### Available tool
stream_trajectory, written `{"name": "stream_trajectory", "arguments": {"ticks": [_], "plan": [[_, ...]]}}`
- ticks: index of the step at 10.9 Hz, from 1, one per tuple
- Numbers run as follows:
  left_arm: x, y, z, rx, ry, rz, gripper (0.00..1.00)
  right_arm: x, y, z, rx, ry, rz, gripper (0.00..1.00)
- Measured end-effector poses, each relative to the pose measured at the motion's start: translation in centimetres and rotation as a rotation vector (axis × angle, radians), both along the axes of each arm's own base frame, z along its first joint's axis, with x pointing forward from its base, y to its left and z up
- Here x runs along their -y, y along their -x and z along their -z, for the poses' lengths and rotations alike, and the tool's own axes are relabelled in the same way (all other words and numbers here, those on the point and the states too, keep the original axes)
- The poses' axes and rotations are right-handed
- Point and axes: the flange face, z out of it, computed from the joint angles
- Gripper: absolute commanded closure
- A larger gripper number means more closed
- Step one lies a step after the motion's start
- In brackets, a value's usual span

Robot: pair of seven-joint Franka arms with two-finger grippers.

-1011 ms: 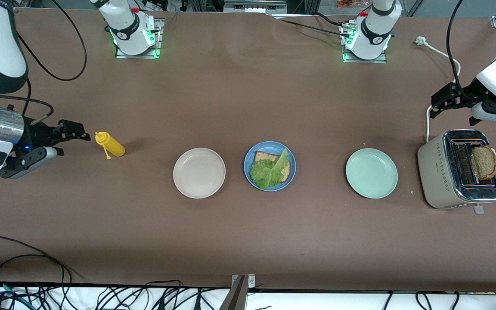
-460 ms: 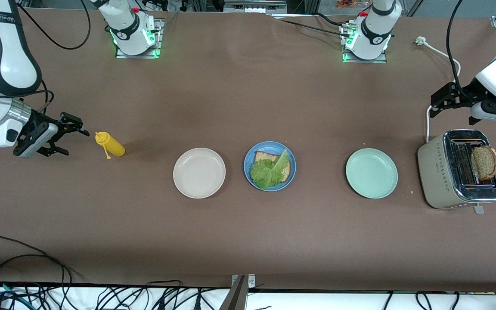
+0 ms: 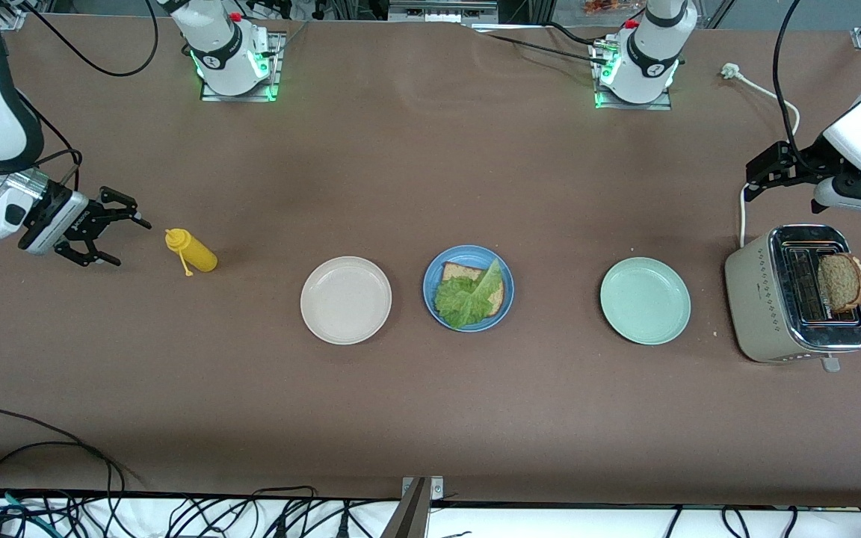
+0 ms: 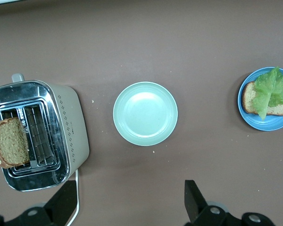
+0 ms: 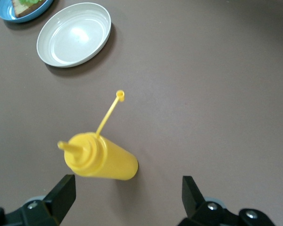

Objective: Make sandwich in blue plate with both arms
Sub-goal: 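Grasp the yellow squeeze bottle with the right gripper and lift it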

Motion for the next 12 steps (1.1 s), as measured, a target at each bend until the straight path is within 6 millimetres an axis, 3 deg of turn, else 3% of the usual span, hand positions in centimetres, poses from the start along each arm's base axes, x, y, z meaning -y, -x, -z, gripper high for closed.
{"name": "stream_trajectory", "arguments": {"ticks": [4,12], "plan": [[-0.2,0.0,-0.2,0.003,0.000,-0.004,0.00,3.6,2.8,6.2,-0.006,-0.143,-0.016,0.00],[-0.1,0.0,-0.5,0.008,0.000,-0.002,0.00,1.8,4.3,13.4,0.058,-0.363,-0.051,0.00]]}}
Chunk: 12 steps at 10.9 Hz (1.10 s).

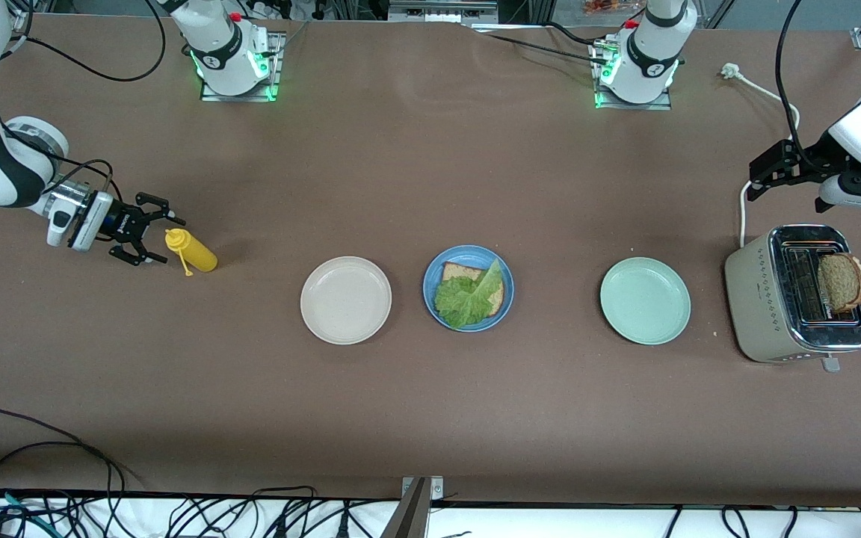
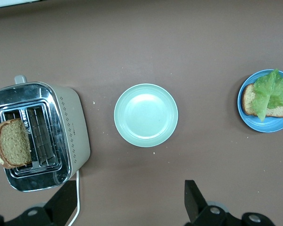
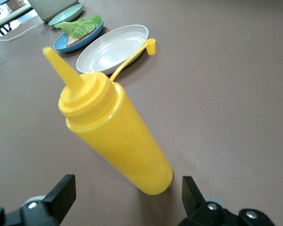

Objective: Make sandwich in blue plate with both arms
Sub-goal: 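Grasp the yellow squeeze bottle with the right gripper and lift it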

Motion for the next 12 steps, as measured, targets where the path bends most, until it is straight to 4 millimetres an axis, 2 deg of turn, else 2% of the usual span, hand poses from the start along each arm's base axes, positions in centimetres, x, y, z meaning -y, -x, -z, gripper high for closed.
{"name": "stream_trajectory", "arguments": {"ticks": [9,10,11,12], "plan": [[0.0,0.0,0.0,-0.001,0.000,0.000,0.00,-2.3,-0.7,1.7,0.063,-0.102,-0.012,0.01],[0.0,0.0,0.0,-0.001,0.000,0.000,0.00,-2.4,-0.8,2.3,0.066,-0.113,-0.018,0.28],[0.0,0.0,0.0,-0.001,0.000,-0.001,0.00,-2.4,-0.9,2.9,0.067,-0.122,-0.017,0.85],[0.0,0.0,0.0,-0.001,0.000,-0.001,0.00,-2.4,-1.0,3.2,0.071,-0.127,-0.019,1.00]]}}
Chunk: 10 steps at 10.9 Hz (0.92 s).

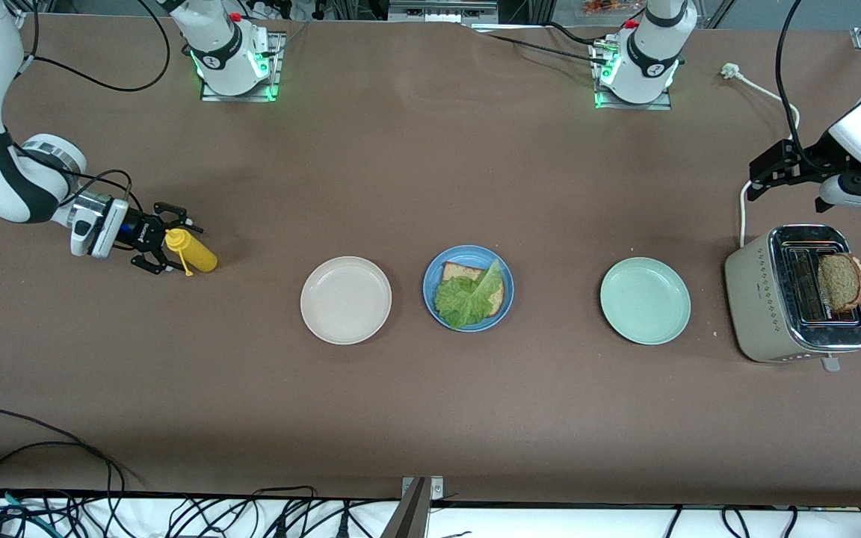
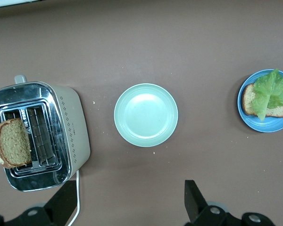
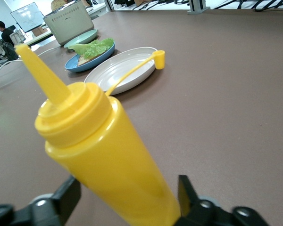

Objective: Make sandwich in blue plate with both arms
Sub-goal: 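Grasp the yellow squeeze bottle with the right gripper and lift it, then carry the bottle with the right gripper over the lettuce on the blue plate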

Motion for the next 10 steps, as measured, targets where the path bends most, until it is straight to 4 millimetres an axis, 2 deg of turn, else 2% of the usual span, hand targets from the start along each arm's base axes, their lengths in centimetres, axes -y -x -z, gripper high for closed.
{"name": "stream_trajectory", "arguments": {"ticks": [4,6,8,10], "plan": [[0.0,0.0,0.0,0.000,0.000,0.000,0.00,0.1,-1.3,-0.7,0.028,0.005,-0.009,1.00],[0.0,0.0,0.0,0.000,0.000,0.000,0.00,-0.3,-3.2,-2.5,0.068,0.042,-0.023,1.00],[0.0,0.0,0.0,0.000,0.000,0.000,0.00,-1.4,-5.7,-6.8,0.070,0.164,-0.059,1.00],[0.1,0.0,0.0,0.000,0.000,0.000,0.00,-4.5,-8.1,-13.3,0.033,0.304,-0.077,1.00]]}}
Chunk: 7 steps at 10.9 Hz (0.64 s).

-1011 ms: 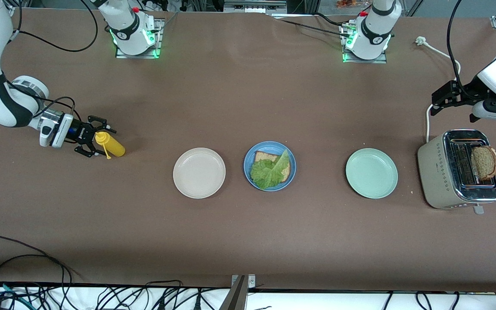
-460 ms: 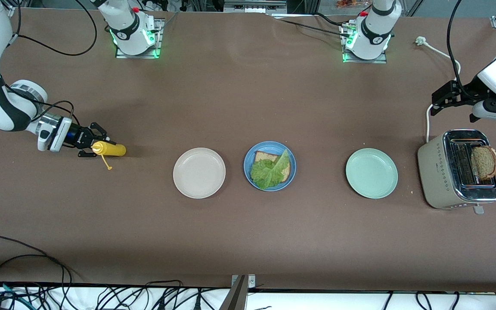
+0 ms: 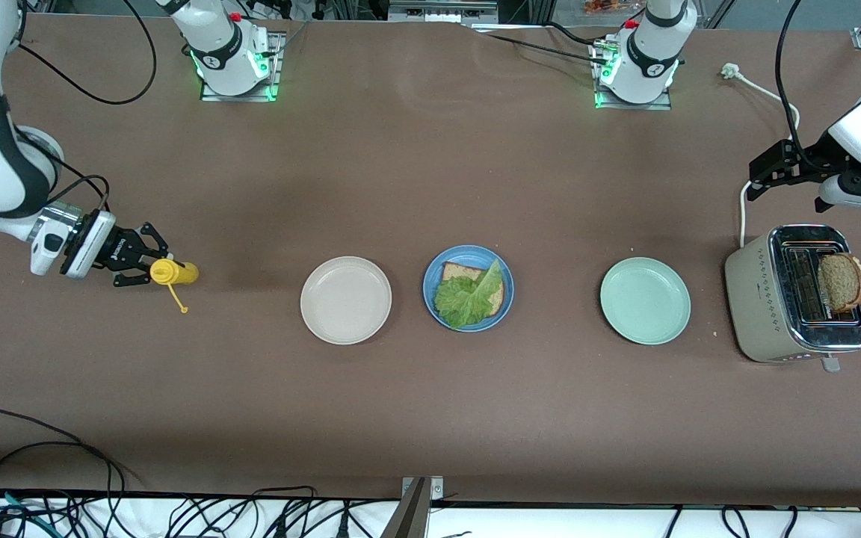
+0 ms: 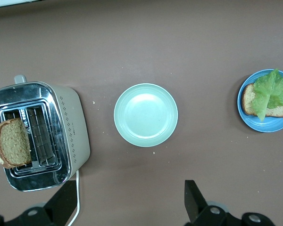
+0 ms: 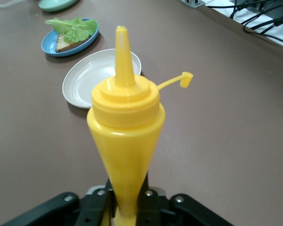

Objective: Make sandwich in blue plate with both arms
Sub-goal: 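Carry the bottle with the right gripper over the lettuce on the blue plate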

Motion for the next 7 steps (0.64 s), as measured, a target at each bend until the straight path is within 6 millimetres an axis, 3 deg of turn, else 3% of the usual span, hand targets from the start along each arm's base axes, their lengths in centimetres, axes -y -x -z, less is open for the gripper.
{"name": "stream_trajectory", "arguments": {"ticks": [2,4,5,7], "plan": [[0.0,0.0,0.0,0.000,0.000,0.000,0.00,-4.8,-2.0,-5.8,-0.047,0.111,0.004,1.00],[0.0,0.0,0.0,0.000,0.000,0.000,0.00,-10.6,-4.0,-10.1,-0.089,0.216,0.027,1.00],[0.0,0.0,0.0,0.000,0.000,0.000,0.00,-14.2,-4.9,-11.9,-0.097,0.282,0.051,1.00],[0.0,0.0,0.0,0.000,0.000,-0.001,0.00,-23.4,-5.5,-14.6,-0.102,0.430,0.103,1.00]]}}
